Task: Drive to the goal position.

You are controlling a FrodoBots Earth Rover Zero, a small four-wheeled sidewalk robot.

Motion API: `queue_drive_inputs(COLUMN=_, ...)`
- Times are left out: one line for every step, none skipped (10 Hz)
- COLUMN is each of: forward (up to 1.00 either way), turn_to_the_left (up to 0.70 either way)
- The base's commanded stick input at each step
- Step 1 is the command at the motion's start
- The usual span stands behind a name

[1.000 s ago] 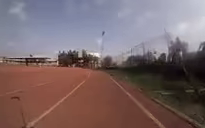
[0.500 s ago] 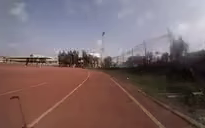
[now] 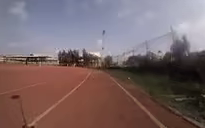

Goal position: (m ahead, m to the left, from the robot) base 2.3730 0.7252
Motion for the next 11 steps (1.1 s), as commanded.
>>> queue_drive_inputs(forward=0.5, turn_to_the_left=0.0)
queue_drive_inputs(forward=0.5, turn_to_the_left=0.0)
queue_drive_inputs(forward=0.5, turn_to_the_left=0.0)
queue_drive_inputs(forward=0.5, turn_to_the_left=0.0)
queue_drive_inputs(forward=0.5, turn_to_the_left=0.0)
queue_drive_inputs(forward=0.5, turn_to_the_left=0.0)
queue_drive_inputs(forward=0.5, turn_to_the_left=0.0)
queue_drive_inputs(forward=0.5, turn_to_the_left=0.0)
queue_drive_inputs(forward=0.5, turn_to_the_left=0.0)
queue_drive_inputs(forward=0.5, turn_to_the_left=0.0)
queue_drive_inputs(forward=0.5, turn_to_the_left=0.0)
